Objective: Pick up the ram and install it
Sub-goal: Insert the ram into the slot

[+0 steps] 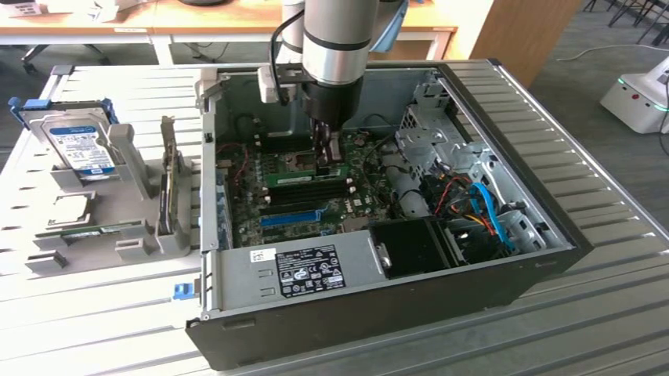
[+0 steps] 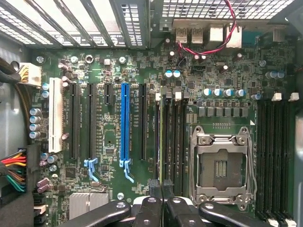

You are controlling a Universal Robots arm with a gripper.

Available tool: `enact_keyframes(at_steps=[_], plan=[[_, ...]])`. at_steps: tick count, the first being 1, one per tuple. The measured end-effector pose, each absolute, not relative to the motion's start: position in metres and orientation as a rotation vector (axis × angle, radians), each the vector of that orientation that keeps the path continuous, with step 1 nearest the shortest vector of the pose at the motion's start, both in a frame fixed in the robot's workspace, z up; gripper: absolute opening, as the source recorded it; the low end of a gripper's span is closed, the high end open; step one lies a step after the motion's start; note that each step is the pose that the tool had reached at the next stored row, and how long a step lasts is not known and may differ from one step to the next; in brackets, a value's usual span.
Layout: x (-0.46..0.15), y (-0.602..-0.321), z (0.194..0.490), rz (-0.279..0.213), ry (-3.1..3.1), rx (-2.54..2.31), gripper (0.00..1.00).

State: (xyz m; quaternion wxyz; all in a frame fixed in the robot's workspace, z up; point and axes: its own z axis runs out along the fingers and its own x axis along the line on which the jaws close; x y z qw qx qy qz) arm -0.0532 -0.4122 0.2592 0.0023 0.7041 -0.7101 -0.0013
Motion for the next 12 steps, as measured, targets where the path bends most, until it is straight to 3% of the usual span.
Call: enact_keyframes(at_steps=[12], plan=[[-0.0515, -0.4122, 0.2585, -0.004, -2.235, 2.201, 0.12]])
